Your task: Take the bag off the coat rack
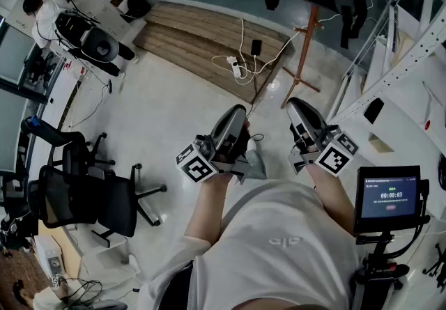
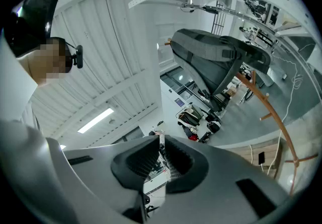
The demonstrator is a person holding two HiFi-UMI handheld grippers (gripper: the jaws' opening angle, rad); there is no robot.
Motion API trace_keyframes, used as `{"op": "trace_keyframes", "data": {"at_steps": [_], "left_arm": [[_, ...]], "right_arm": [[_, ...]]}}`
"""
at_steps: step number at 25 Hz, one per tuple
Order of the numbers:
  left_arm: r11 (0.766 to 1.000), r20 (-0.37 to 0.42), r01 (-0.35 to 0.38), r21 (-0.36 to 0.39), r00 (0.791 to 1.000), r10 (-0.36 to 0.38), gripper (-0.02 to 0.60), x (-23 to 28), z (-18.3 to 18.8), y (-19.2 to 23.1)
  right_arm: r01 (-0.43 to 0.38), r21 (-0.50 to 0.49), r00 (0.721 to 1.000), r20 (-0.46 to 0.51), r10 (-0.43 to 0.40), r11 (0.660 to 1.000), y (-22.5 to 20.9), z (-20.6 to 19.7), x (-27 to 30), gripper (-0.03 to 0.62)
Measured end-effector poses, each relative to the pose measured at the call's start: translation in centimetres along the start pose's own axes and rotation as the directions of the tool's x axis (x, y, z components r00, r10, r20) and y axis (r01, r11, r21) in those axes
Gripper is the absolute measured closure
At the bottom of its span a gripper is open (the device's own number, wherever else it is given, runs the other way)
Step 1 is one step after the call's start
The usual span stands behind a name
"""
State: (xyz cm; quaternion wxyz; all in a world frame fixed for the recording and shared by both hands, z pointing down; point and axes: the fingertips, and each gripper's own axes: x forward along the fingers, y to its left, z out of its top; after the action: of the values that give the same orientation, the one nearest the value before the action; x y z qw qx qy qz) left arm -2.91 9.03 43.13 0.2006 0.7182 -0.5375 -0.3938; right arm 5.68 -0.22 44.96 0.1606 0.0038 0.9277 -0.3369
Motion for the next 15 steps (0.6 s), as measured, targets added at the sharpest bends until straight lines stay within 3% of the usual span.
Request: {"op": "trace_keyframes", "data": {"at_steps": [5,10,15], "left_arm": [[1.000,-0.029,0.017,0.026,0.999,-0.016,0.574,3.4,6.0,6.0],[0.998,-0.069,0.043,0.051,0.997,-0.039,0.574,8.0,11.9,11.2],[0.996,-0.120,0.069,0.059,0.991,-0.062,0.574,11.7,14.9,14.8]], "right_arm": [[0.010,0.004,1.000,-0.006,-0.010,1.000,-3.7,-0.2,7.9,0.579],[0.036,-0.029,0.999,0.022,-0.036,0.999,-7.5,2.2,15.7,0.579],[0.074,-0.091,0.996,0.062,-0.068,0.993,-10.3,5.1,20.5,0.577]]}}
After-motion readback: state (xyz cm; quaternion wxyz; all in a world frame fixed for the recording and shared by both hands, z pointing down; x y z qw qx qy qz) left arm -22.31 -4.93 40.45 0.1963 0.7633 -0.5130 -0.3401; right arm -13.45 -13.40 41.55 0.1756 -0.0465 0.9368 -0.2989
